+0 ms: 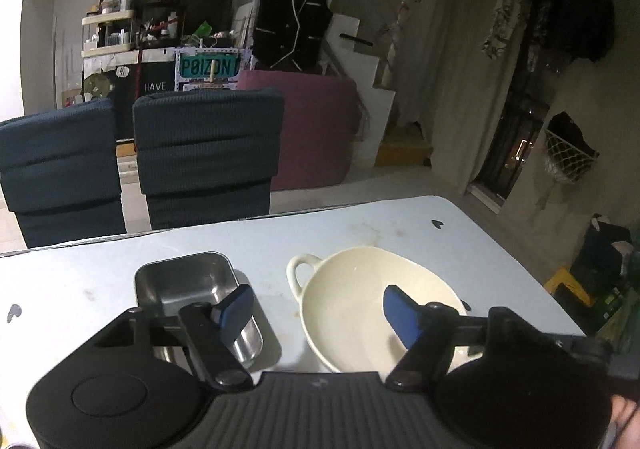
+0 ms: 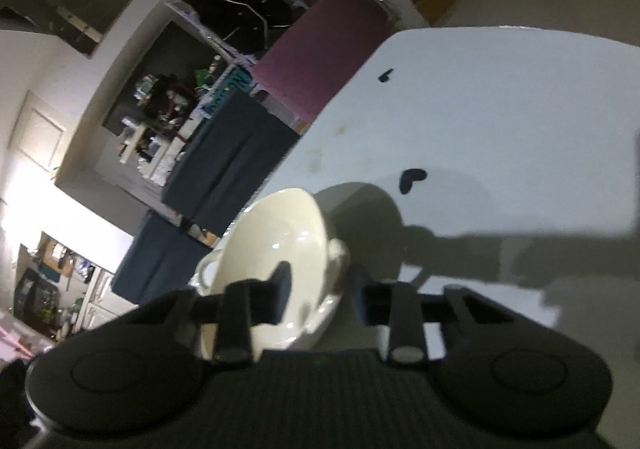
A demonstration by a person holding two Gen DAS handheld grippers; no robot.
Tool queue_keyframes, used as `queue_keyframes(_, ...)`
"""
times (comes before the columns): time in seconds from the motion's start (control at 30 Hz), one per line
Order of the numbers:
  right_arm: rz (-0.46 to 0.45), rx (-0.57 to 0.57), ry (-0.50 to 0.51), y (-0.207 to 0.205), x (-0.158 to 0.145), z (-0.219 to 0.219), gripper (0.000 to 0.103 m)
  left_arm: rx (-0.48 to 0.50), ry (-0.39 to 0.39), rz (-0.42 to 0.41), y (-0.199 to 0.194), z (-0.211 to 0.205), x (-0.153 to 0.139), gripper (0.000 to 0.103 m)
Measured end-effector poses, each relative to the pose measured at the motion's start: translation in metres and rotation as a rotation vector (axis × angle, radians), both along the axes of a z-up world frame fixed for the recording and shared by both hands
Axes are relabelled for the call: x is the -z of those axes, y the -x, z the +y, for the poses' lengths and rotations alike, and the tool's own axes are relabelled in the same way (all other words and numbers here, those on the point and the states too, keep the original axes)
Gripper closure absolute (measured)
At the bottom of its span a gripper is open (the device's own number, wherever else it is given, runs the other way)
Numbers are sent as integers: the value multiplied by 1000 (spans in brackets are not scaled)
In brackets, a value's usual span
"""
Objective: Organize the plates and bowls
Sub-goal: 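Move the right tool to the cream oval dish handle, then grasp the cream oval dish handle with the right gripper and lift it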
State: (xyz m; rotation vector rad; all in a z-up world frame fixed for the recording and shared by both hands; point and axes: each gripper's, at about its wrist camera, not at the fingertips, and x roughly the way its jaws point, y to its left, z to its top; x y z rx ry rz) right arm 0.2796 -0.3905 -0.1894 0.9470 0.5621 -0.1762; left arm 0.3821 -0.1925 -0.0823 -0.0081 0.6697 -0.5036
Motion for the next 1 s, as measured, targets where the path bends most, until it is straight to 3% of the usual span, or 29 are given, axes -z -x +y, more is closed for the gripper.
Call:
queue_keyframes(0.03,6,-3,-17,4,0,-3,88,2,-7,5,-3,-2,2,39)
queue_keyframes(0.13,-13,-22,-31,10,0,-5,90,-3,-30,19,-13,-10,9,52)
queue_keyframes(0.37,4,-53,38,4,-7,-11,90,-18,-65,46,-43,-27,24,54)
queue_keyframes(0.5,4,-56,85,1,-7,-22,90,3,-161,41,-56,-46,35,58)
queue_keyframes(0.67,11,-57,129,-8,-8,-26,91,19,-286,59,-69,-58,52,77)
queue_keyframes(1.0,3,-64,168,-11,-7,-22,92,55,-275,90,-61,-49,52,77)
